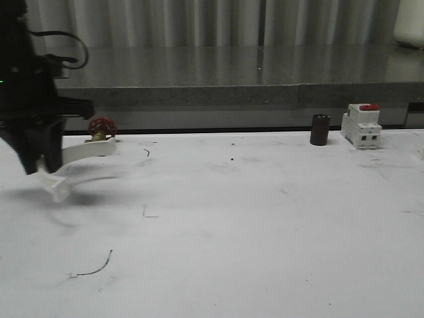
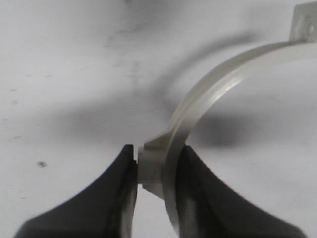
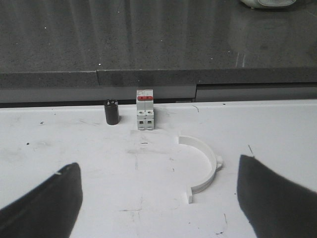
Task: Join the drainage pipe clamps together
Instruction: 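Carry the half-ring with the left gripper to table center, set down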
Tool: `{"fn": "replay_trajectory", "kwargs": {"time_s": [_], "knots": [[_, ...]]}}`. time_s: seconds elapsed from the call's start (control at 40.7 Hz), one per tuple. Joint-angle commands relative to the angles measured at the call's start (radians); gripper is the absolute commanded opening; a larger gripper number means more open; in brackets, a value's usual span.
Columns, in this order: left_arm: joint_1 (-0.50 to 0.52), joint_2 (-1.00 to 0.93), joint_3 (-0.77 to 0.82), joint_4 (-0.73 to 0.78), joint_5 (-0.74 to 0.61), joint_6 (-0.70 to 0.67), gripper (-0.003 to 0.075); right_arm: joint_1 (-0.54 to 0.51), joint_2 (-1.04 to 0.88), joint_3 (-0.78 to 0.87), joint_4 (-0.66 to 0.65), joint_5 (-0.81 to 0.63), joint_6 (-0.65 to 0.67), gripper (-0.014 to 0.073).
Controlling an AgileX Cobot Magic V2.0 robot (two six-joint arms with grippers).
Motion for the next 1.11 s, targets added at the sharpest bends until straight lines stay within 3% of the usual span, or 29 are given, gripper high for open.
{"fn": "replay_trajectory", "kwargs": {"time_s": [0.0,0.197,0.442,1.081], "knots": [[-0.089,-0.041,-0.059,-0.023,0.001,-0.092,0.0117,0.0,0.013,-0.033,-0.006,-0.07,-0.005,0.0651],[-0.217,-0.007,-0.066,-0.032,-0.114,-0.221,0.0117,0.0,0.013,-0.033,-0.006,-0.07,-0.005,0.0651],[-0.244,0.002,-0.066,-0.042,-0.236,-0.392,0.0117,0.0,0.013,-0.033,-0.006,-0.07,-0.005,0.0651],[-0.261,0.083,-0.069,-0.074,-0.207,-0.397,0.0121,0.0,0.013,-0.033,-0.006,-0.07,-0.005,0.0651]]}}
